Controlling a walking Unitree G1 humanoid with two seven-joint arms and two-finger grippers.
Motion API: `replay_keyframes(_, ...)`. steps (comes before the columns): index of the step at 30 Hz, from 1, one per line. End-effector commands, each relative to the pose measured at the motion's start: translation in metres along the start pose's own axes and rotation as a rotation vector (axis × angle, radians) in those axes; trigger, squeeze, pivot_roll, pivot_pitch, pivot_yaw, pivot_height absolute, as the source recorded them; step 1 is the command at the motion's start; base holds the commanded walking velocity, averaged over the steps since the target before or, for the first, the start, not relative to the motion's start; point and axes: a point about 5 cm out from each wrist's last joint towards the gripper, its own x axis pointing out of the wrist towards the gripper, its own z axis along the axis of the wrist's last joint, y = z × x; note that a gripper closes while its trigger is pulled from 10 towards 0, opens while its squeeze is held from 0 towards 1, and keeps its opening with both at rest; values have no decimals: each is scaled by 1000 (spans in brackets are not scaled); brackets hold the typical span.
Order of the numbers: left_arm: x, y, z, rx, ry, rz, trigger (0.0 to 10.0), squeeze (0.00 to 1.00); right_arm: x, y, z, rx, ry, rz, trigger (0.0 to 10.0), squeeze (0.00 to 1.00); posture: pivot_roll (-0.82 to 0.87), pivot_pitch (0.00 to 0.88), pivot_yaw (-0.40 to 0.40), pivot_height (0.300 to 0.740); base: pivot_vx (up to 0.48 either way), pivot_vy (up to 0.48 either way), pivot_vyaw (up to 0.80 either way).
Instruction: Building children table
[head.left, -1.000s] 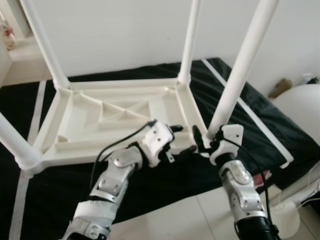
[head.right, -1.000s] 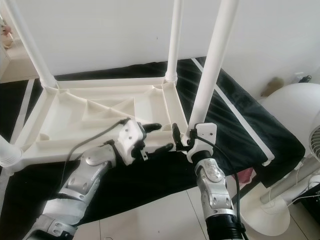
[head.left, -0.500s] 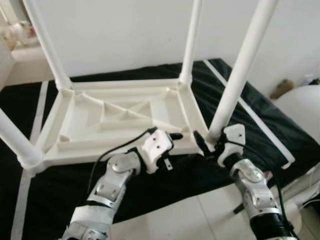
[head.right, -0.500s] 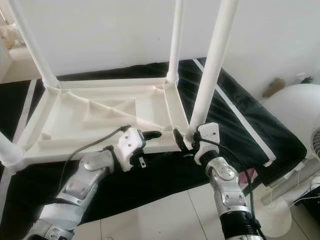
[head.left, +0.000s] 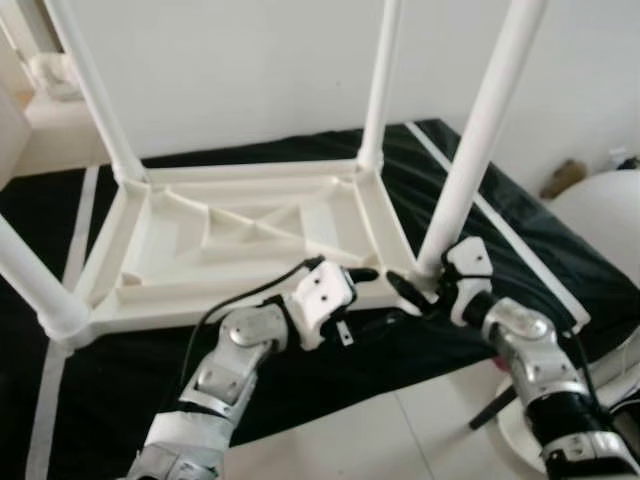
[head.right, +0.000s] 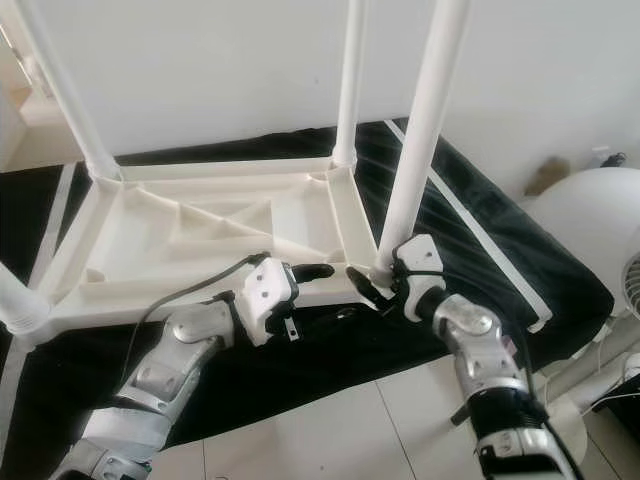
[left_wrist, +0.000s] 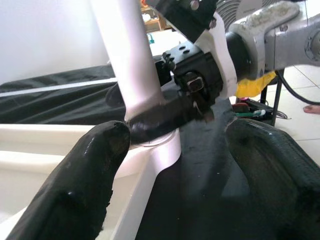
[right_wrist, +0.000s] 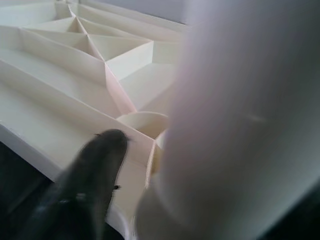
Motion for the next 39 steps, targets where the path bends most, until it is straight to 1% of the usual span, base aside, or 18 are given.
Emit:
replay_keyframes(1, 2, -2, 0, -13, 8, -23, 10000, 0, 0, 4, -6, -1, 35, 57, 0, 0, -49, 0, 25, 740, 0, 0, 0)
replay_keyframes(4, 1, -5, -3, -31, 25, -51, 10000, 0, -2, 1, -7, -7, 42, 78, 0, 0, -52, 0, 24, 740, 0, 0, 0)
replay_keyframes(9, -2, -12, -6, -59, 51, -125, 10000, 0, -7, 3, -11, -9, 53, 132, 0, 0, -59, 0, 24, 740, 0, 0, 0)
replay_keyframes(13, -10, -18, -10, -50, 91, -187, 10000, 0, -12, 7, -16, 31, 65, 124, 0, 0, -66, 0, 32, 740, 0, 0, 0)
replay_keyframes(14, -11, -18, -11, -41, 98, -193, 10000, 0, -13, 9, -18, 56, 71, 108, 2471, 0, -65, 0, 32, 740, 0, 0, 0)
replay_keyframes(15, -11, -19, -11, -35, 102, -196, 10000, 0, -13, 10, -19, 73, 74, 96, 2471, 0, -65, 0, 32, 740, 0, 0, 0)
replay_keyframes(16, -12, -19, -10, -39, 102, -198, 10000, 0, -13, 12, -19, 101, 70, 72, 10000, 0, -67, 0, 32, 740, 0, 0, 0)
replay_keyframes(20, -13, -19, -10, -49, 106, -199, 10000, 0, -14, 16, -21, 135, 56, 10, 10000, 0, -72, 0, 29, 740, 0, 0, 0)
replay_keyframes(22, -13, -19, -10, -49, 106, -199, 10000, 0, -14, 16, -21, 135, 56, 10, 10000, 0, -72, 0, 29, 740, 0, 0, 0)
replay_keyframes(23, -13, -19, -11, -40, 116, -199, 10000, 0, -13, 19, -22, 151, 58, -40, 10000, 0, -71, 0, 28, 740, 0, 0, 0)
replay_keyframes(26, -14, -18, -12, -39, 122, -194, 10000, 0, -12, 22, -23, 165, 63, -89, 10000, 0, -72, 0, 25, 740, 0, 0, 0)
replay_keyframes(27, -14, -17, -12, -41, 126, -187, 10000, 0, -10, 27, -22, 178, 52, -141, 10000, 0, -73, 0, 23, 740, 0, 0, 0)
replay_keyframes(30, -15, -16, -12, -48, 128, -183, 10000, 0, -9, 31, -22, 188, 49, -185, 10000, 0, -75, 0, 23, 740, 0, 0, 0)
replay_keyframes(32, -16, -17, -11, -55, 129, -178, 10000, 0, -4, 39, -23, 231, 83, -329, 10000, 0, -78, 0, 20, 740, 0, 0, 0)
replay_keyframes(34, -16, -17, -11, -55, 129, -178, 10000, 0, -4, 39, -23, 231, 83, -329, 10000, 0, -78, 0, 20, 740, 0, 0, 0)
replay_keyframes(36, -17, -17, -14, -47, 149, -164, 10000, 0, 0, 52, -27, 279, 128, -430, 10000, 0, -82, 0, 26, 740, 0, 0, 0)
replay_keyframes(37, -17, -17, -14, -47, 149, -164, 10000, 0, 0, 52, -27, 279, 128, -430, 10000, 0, -82, 0, 26, 740, 0, 0, 0)
replay_keyframes(39, -17, -15, -14, -54, 150, -150, 10000, 0, 2, 61, -26, 314, 129, -517, 10000, 0, -86, 0, 26, 740, 0, 0, 0)
